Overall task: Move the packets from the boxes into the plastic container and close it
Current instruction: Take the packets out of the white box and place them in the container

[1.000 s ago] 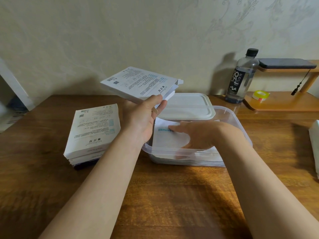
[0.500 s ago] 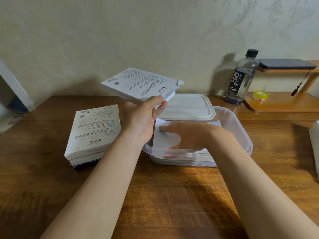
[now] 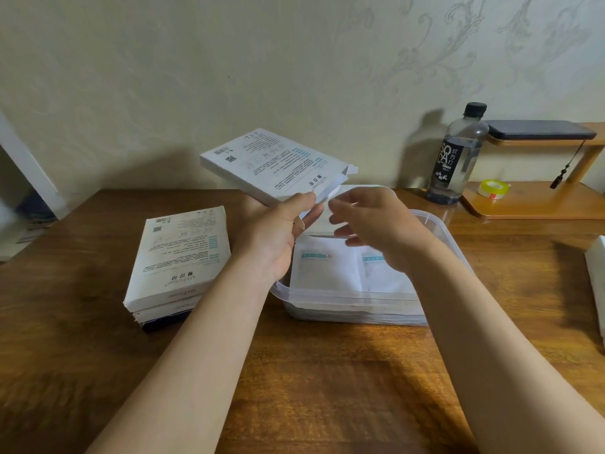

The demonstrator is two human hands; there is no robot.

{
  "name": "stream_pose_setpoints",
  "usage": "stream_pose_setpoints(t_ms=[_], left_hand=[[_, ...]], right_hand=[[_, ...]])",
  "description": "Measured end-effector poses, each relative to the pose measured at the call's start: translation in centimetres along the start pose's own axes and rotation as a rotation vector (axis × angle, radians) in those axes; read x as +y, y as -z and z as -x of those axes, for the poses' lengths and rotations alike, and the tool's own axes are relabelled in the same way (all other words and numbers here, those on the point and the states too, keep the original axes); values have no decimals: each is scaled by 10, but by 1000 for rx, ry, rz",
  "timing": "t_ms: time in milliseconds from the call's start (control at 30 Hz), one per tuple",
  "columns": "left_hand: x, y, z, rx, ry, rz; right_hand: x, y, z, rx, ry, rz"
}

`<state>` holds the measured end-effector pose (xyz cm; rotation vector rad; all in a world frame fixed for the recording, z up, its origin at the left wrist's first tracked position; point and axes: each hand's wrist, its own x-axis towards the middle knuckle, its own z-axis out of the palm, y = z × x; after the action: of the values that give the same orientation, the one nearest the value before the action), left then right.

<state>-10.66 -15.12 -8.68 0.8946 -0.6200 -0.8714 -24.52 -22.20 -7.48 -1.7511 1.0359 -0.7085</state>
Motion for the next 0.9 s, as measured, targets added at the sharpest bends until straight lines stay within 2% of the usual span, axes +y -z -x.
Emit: stream_pose_setpoints(t_ms=[67, 167, 300, 467, 667, 900], left_hand=[[0, -2, 2, -51, -12, -49], [2, -4, 4, -124, 3, -66], [2, -2, 3, -152, 33, -53], [5, -6, 4, -163, 60, 0], [8, -10, 6, -63, 65, 7], [14, -10, 0, 79, 102, 64]], right_hand=[[-3, 0, -1, 20, -89, -216], [-5, 0, 1, 15, -131, -358], [-9, 2, 3, 42, -157, -464], [-14, 2, 5, 48, -102, -519], [-20, 5, 8, 24, -60, -534], [-22, 10, 6, 107, -88, -568]])
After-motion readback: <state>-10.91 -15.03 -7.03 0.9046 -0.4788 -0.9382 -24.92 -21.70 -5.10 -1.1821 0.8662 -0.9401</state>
